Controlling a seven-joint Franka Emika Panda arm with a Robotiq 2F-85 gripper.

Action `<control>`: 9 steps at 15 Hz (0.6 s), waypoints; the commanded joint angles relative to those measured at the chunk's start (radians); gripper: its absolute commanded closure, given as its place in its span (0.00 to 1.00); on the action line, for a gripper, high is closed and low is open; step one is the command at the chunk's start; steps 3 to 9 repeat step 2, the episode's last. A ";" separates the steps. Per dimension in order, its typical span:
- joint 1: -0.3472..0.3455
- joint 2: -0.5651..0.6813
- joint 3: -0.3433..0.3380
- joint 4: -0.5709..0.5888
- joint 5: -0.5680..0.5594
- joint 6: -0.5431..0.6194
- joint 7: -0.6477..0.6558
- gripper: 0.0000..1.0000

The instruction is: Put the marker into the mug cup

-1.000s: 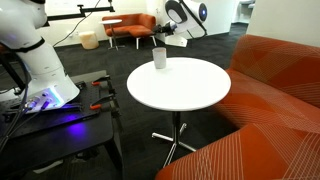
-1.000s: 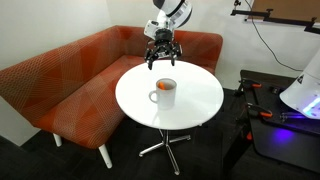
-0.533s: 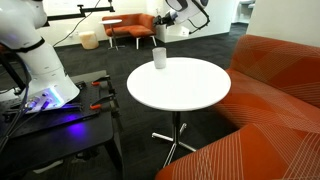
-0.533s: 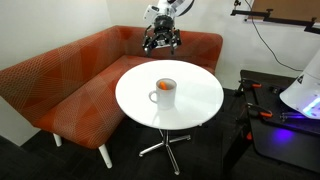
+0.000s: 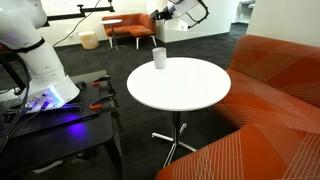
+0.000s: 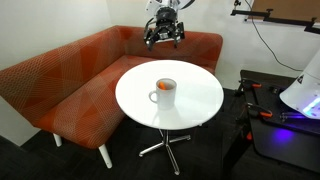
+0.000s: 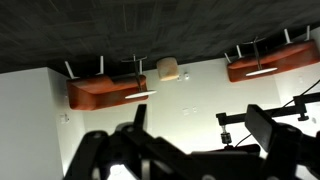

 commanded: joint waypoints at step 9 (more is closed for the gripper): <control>0.021 -0.004 -0.024 -0.003 0.006 -0.008 -0.002 0.00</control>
